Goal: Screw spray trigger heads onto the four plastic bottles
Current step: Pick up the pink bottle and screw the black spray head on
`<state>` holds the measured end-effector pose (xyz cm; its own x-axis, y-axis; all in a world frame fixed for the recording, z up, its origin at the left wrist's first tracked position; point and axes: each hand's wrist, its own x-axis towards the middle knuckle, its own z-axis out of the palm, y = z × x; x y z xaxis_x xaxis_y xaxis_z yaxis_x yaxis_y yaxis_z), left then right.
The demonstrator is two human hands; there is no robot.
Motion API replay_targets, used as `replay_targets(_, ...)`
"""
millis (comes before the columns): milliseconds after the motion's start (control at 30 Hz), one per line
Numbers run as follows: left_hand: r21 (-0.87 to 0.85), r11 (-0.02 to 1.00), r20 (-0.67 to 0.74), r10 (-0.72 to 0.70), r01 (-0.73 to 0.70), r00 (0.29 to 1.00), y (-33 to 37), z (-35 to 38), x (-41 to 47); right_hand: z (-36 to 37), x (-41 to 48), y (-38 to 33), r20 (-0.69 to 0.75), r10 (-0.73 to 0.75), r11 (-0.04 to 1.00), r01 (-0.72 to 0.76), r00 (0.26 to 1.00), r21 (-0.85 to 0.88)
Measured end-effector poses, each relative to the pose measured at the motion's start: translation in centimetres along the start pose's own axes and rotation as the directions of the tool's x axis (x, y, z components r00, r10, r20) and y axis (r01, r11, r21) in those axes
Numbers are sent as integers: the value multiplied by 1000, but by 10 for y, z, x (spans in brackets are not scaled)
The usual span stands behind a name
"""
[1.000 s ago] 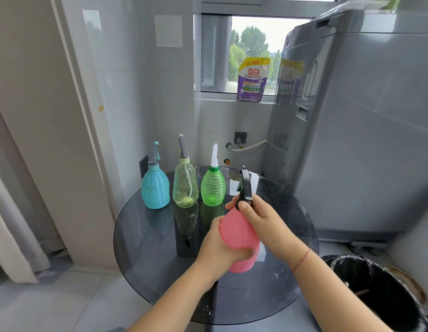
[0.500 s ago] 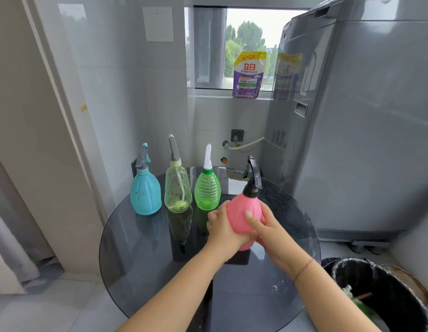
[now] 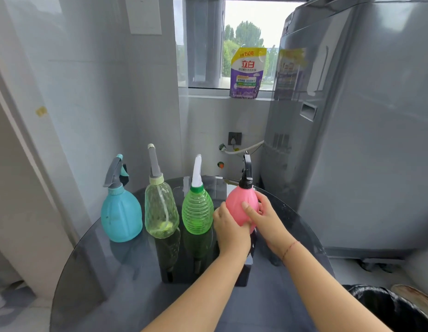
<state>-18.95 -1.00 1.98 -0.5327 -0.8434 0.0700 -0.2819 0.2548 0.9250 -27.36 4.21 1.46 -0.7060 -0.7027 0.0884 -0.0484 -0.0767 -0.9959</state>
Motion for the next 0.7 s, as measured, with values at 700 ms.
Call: replay_targets(700, 46, 998, 166, -52, 45, 985, -8, -2, -20, 4, 10, 8, 115, 84, 993, -74, 990, -95)
